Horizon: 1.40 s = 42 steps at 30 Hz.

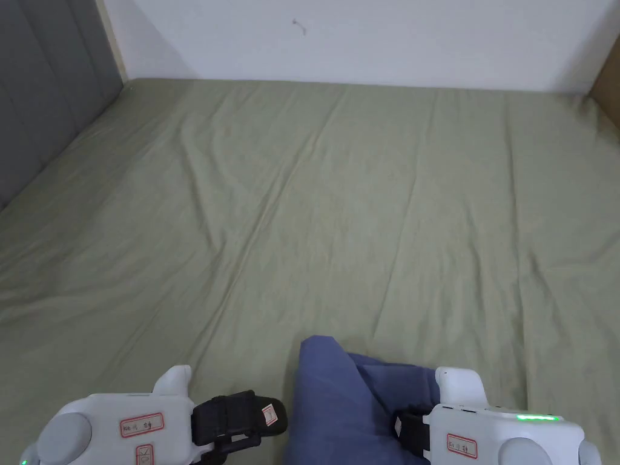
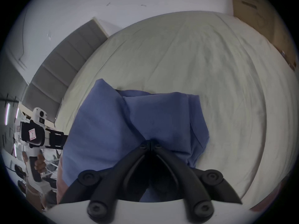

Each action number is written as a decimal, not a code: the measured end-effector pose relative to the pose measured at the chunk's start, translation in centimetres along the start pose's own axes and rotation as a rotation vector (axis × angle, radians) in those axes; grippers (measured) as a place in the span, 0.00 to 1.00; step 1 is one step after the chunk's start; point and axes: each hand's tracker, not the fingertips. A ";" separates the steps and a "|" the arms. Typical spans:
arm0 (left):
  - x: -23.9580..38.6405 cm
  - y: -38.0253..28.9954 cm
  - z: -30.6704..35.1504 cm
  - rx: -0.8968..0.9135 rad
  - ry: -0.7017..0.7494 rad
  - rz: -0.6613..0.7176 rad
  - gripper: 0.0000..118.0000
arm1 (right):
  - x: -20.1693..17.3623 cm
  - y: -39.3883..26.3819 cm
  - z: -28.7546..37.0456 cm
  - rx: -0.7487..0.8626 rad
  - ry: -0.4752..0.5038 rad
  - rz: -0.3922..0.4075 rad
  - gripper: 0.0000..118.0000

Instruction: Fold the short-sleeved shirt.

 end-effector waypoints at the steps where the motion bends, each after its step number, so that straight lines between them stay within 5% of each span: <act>1: 0.0 0.4 -0.3 0.007 -0.017 -0.012 1.00 | -0.1 -0.1 0.0 0.002 -0.001 0.018 0.01; 15: -0.9 2.7 -8.2 -0.112 -0.265 0.075 0.97 | -0.5 0.3 0.0 -0.014 -0.012 0.030 0.01; 16: -0.9 2.6 -8.4 -0.113 -0.267 0.079 0.83 | -0.6 0.3 0.0 -0.015 -0.014 0.033 0.01; 17: -0.8 2.5 -8.8 -0.122 -0.265 0.088 0.32 | -0.6 0.3 0.0 -0.016 -0.016 0.034 0.01; 18: -0.5 1.9 -9.5 -0.158 -0.143 0.064 0.20 | -0.7 0.4 0.1 -0.018 -0.020 0.034 0.01; 19: -0.4 1.6 -9.8 -0.153 -0.080 0.040 0.19 | -0.7 0.4 0.1 -0.022 -0.028 0.034 0.01; 21: -1.8 2.1 -9.1 -0.131 -0.222 0.084 0.19 | -0.8 0.5 0.4 -0.023 -0.027 0.027 0.01; 32: -6.0 6.5 -1.4 -0.077 -0.017 -0.032 0.19 | -3.1 2.1 2.3 0.046 -0.028 0.036 0.01; 37: -7.4 10.3 5.3 -0.036 0.230 -0.124 0.19 | -3.4 2.5 2.1 0.050 -0.031 0.034 0.01; 42: -8.2 14.6 13.2 -0.053 0.622 -0.276 0.19 | -3.8 2.6 2.3 0.042 -0.062 0.067 0.01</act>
